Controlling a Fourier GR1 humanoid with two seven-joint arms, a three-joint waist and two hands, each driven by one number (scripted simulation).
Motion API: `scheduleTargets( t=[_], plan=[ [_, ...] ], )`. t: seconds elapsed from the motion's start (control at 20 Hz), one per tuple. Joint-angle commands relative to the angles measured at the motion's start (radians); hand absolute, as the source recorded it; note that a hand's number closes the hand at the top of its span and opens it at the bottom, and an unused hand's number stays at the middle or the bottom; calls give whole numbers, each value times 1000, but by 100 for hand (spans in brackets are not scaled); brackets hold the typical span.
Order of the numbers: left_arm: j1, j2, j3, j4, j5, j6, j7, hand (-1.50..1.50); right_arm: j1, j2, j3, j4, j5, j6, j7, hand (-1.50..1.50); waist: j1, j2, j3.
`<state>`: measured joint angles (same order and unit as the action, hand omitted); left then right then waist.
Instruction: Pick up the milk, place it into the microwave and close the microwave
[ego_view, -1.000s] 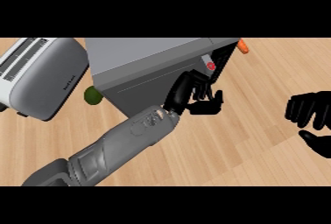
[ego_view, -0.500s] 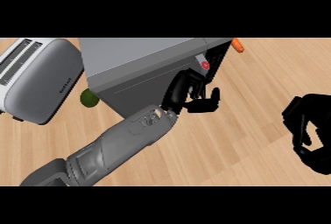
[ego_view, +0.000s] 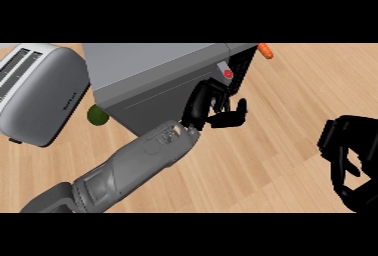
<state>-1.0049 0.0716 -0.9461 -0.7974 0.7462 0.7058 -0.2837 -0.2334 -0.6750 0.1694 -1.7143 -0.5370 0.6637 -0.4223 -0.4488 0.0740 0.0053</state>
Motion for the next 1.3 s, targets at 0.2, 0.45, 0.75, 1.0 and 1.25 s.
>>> scheduleTargets(
  t=[0.2,0.45,0.75,1.0,1.25],
  plan=[
    [-96,-68,5,34,2,-2,-14,150,6,5,26,-59,-13,37,-14,150,-32,12,1],
    [16,-69,168,-8,208,0,89,150,62,-34,115,-85,-4,87,57,150,26,40,-16],
    [54,-72,297,-18,334,-79,39,150,126,-1,157,-139,-30,49,77,150,73,25,-16],
    [74,-72,298,18,390,-176,17,150,182,25,186,-188,-12,7,86,150,106,18,-14],
    [119,-53,269,57,427,-278,-15,150,236,52,209,-258,3,-44,92,150,133,9,-16]
  ],
)
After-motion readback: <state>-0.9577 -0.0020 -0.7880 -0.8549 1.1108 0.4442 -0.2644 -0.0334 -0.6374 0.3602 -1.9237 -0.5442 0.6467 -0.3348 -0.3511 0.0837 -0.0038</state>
